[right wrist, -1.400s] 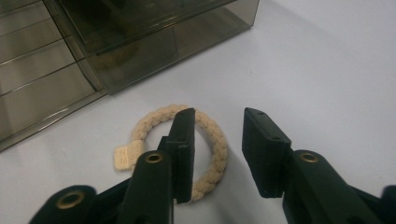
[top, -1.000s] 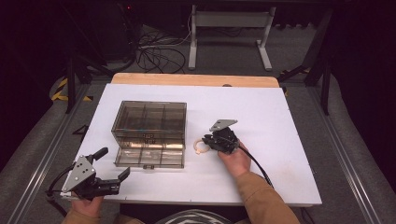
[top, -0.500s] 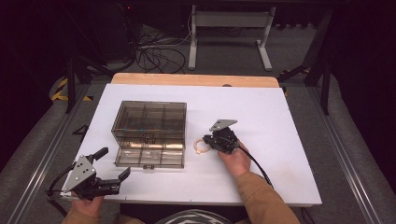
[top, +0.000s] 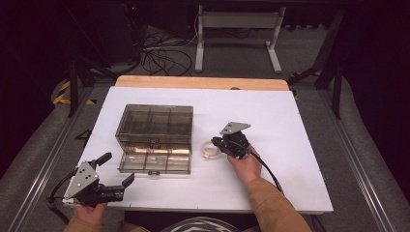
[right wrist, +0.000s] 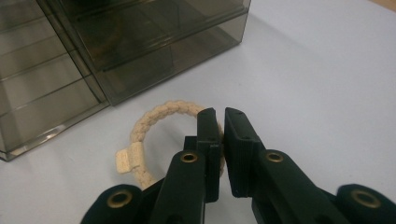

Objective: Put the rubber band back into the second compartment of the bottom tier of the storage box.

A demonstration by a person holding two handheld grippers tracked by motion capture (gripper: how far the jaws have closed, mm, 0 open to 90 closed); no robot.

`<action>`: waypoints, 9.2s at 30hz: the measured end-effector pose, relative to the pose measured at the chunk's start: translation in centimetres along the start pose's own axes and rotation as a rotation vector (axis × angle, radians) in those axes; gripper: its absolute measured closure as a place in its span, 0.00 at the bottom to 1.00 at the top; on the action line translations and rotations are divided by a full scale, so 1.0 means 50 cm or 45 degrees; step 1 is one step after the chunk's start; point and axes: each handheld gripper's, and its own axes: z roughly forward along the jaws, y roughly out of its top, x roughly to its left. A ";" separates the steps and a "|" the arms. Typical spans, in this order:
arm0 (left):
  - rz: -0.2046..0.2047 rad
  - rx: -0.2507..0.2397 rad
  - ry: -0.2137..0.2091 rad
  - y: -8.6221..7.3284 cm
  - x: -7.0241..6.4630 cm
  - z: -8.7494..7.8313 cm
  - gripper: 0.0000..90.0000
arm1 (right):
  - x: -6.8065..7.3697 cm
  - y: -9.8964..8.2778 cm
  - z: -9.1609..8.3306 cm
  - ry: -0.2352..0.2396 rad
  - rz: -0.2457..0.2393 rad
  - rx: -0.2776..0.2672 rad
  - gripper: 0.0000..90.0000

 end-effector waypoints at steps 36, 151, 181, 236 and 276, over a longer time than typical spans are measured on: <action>-0.014 -0.004 0.008 -0.001 0.002 -0.002 0.02 | 0.019 0.029 -0.086 0.017 0.003 -0.277 0.94; -0.016 0.003 0.008 -0.003 0.005 -0.004 0.02 | 0.298 0.126 0.133 0.046 -0.444 -0.192 0.93; -0.019 0.000 0.004 -0.003 0.006 -0.003 0.02 | 0.296 0.129 0.132 0.112 -0.422 -0.180 0.79; -0.020 -0.007 0.004 -0.001 0.007 -0.002 0.02 | 0.215 0.162 -0.024 0.237 -0.232 -0.365 0.12; -0.005 0.002 -0.003 0.005 0.008 0.013 0.02 | 0.047 -0.001 -0.224 -0.019 -0.034 -0.372 0.00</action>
